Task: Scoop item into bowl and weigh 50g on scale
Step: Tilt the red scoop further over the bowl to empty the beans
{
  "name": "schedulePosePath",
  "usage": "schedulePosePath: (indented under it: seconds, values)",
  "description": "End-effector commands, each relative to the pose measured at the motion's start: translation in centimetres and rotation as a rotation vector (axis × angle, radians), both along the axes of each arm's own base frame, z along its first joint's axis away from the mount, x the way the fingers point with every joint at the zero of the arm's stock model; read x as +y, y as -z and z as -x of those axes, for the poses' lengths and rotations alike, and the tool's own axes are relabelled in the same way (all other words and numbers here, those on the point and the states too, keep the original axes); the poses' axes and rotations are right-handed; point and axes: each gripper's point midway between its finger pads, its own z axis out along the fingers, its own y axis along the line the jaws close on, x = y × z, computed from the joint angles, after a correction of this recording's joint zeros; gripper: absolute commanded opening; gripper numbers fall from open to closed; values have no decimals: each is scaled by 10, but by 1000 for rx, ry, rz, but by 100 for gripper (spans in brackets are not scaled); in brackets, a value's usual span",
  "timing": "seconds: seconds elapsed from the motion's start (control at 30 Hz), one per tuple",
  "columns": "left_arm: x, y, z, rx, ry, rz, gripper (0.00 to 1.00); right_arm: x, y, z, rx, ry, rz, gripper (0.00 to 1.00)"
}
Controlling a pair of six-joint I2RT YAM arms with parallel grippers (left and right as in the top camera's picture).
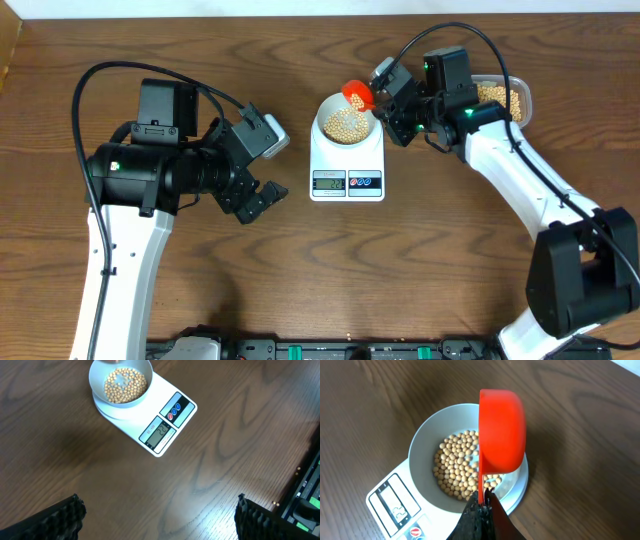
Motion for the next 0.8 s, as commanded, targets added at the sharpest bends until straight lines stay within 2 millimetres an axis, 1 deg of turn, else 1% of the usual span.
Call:
schedulePosePath:
  seconds: [0.0,0.07,0.13,0.17,0.23,0.3,0.43,0.5,0.57,0.63,0.7,0.77]
  values:
    - [-1,-8,-2,-14,-7,17,97,5,-16,0,-55,-12,13,1]
    - [-1,-8,-2,-14,-7,17,98,8,-24,1,-76,-16,6,1]
    - [-1,-8,-2,-14,-6,17,98,10,-28,3,-84,-18,11,1]
    - [-1,-9,-2,-14,-7,17,98,10,-27,4,-81,-17,19,1]
    - [-1,-9,-2,-14,-7,17,98,8,-18,4,-72,3,58,1]
    - [-1,-9,-2,-14,-7,17,98,6,-16,3,-76,9,78,1]
    - [-1,-9,-2,-14,-6,17,98,7,-30,1,-117,8,64,1]
    - [-1,-9,-2,-14,-7,17,98,6,-28,3,-106,7,68,1]
    - [-1,-9,-2,-14,-7,16,98,6,-18,5,-86,-10,90,1]
    - [-1,-8,-2,-14,-7,17,98,6,-16,4,-89,-11,90,1]
    - [-1,-8,-2,-14,-7,17,98,8,-21,2,-105,-12,81,1]
    - [-1,-8,-2,-14,-6,17,98,8,-32,0,-139,-10,67,1]
